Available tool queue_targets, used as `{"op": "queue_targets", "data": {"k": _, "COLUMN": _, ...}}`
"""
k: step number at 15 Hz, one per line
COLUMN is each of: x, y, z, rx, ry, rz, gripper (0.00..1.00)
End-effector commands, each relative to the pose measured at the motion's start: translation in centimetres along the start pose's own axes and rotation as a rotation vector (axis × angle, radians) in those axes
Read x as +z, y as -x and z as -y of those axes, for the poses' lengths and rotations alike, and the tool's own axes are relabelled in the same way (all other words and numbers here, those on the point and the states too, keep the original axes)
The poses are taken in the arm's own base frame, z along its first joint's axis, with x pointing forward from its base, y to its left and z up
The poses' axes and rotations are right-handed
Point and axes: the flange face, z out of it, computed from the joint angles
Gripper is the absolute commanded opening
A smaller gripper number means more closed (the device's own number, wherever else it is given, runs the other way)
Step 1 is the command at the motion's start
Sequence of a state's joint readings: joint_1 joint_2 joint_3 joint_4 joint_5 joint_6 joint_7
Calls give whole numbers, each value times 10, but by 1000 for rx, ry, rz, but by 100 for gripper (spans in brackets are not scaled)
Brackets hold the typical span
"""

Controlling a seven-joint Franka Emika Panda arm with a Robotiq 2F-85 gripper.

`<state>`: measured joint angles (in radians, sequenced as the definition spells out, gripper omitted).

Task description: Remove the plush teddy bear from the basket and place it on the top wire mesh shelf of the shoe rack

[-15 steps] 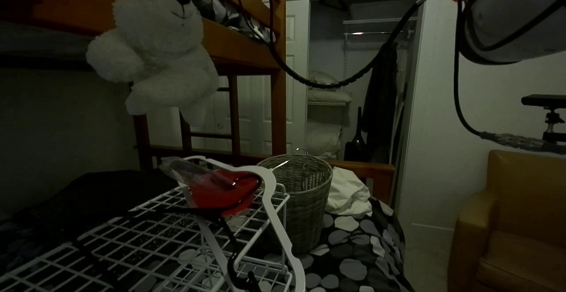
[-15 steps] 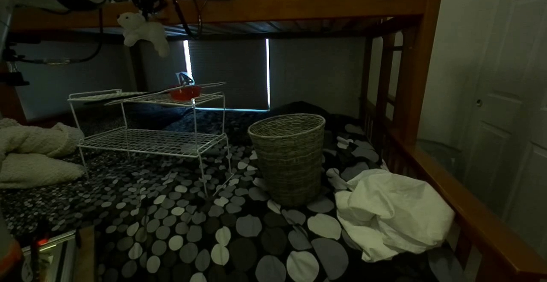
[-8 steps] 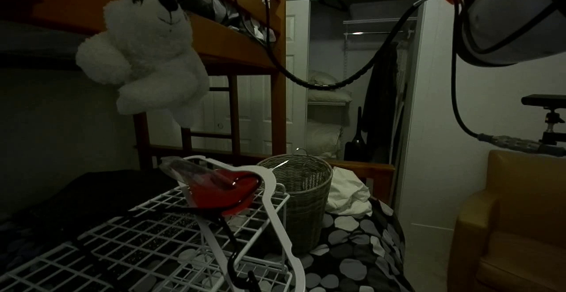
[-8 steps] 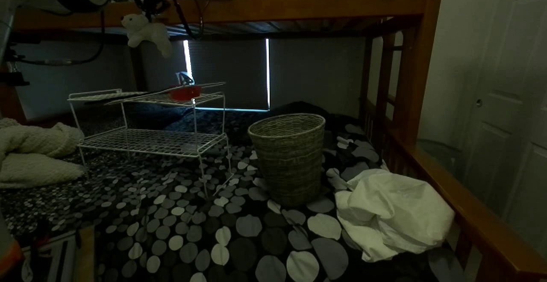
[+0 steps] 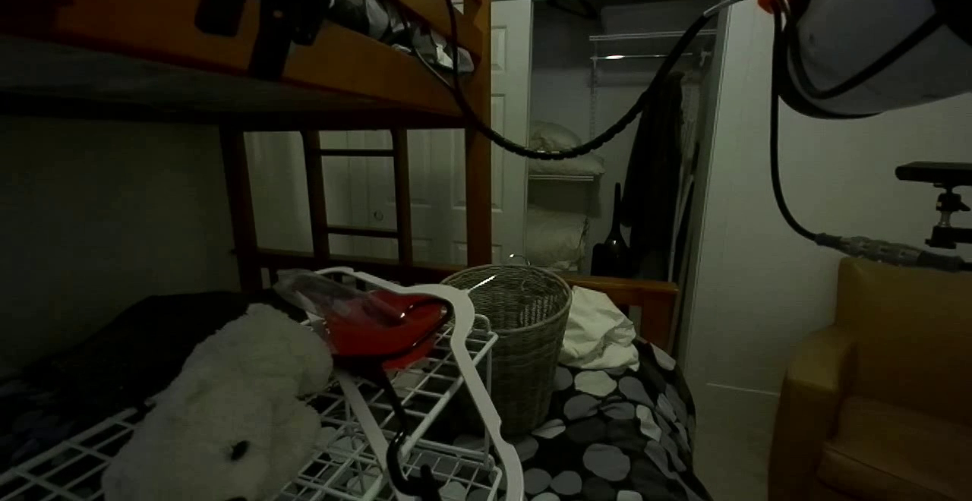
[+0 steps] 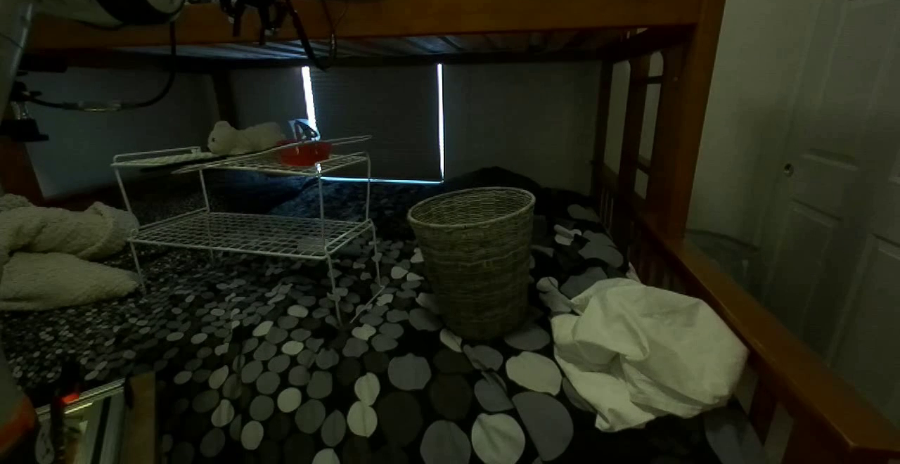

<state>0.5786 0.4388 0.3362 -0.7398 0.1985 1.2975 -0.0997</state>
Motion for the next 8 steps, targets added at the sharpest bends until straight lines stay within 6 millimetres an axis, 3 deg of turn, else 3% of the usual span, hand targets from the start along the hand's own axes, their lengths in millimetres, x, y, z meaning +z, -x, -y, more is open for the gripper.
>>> {"op": "queue_targets", "data": {"k": 1, "x": -15, "y": 19, "z": 1, "rx": 136, "ry": 65, "rz": 38, "gripper": 89}}
{"op": "queue_targets", "data": {"k": 3, "x": -25, "y": 33, "z": 5, "rx": 233, "ry": 72, "rz": 64, "gripper": 100}}
{"op": "queue_targets", "data": {"k": 7, "x": -61, "y": 71, "z": 29, "rx": 423, "ry": 124, "rz": 89, "gripper": 100}}
{"op": "queue_targets", "data": {"k": 8, "x": -46, "y": 49, "z": 19, "rx": 332, "ry": 77, "rz": 74, "gripper": 100}}
